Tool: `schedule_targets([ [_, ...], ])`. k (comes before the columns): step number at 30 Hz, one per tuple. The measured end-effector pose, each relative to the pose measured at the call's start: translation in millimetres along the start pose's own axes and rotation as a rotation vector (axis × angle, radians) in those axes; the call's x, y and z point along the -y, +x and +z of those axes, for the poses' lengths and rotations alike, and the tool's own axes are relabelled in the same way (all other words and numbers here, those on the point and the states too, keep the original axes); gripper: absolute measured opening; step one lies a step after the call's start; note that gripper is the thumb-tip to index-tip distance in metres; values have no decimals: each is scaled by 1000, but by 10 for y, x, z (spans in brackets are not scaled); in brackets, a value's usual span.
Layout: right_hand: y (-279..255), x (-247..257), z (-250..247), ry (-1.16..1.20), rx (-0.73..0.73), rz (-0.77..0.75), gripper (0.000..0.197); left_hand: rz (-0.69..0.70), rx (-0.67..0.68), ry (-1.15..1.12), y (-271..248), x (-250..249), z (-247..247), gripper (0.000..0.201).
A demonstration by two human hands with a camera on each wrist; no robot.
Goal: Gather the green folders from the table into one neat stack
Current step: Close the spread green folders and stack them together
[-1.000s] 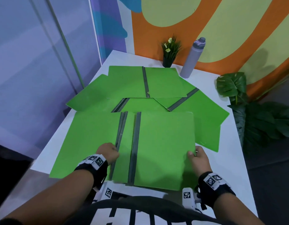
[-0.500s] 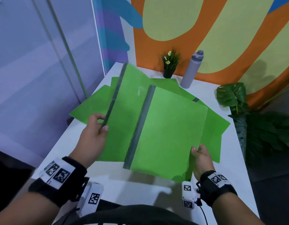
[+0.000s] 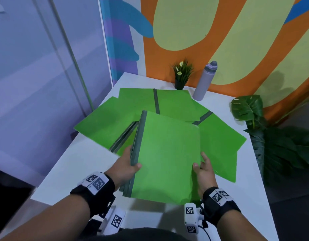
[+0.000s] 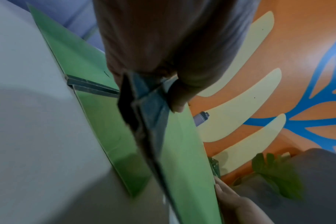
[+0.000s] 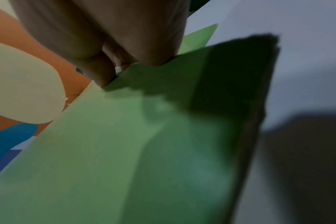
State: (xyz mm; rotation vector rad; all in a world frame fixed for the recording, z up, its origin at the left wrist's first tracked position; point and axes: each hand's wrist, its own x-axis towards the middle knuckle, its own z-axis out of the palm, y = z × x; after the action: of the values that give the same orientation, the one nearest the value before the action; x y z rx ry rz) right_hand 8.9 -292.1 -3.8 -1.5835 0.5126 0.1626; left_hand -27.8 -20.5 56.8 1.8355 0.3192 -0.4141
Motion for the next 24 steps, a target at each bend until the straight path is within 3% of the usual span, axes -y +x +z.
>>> schedule_targets([
  [3, 85, 43, 109, -89, 61, -28, 59, -27, -128, 47, 159, 17, -72, 53],
  [6, 271, 141, 147, -372, 139, -113, 47, -99, -245, 8, 354, 44, -264, 35],
  [8, 449, 172, 120, -591, 182, -137, 48, -155, -318, -37, 478, 69, -409, 32],
  [12, 873, 137, 21, -958, 115, -71, 63, -200, -448, -37, 697, 178, -653, 35],
  [19, 1318, 52, 140, -1237, 66, -97, 72, -243, -458, 174, 1080, 359, -828, 31],
  [24, 1526, -17, 286, -1379, 164, -61, 71, -246, -372, 264, 1361, 371, -827, 24],
])
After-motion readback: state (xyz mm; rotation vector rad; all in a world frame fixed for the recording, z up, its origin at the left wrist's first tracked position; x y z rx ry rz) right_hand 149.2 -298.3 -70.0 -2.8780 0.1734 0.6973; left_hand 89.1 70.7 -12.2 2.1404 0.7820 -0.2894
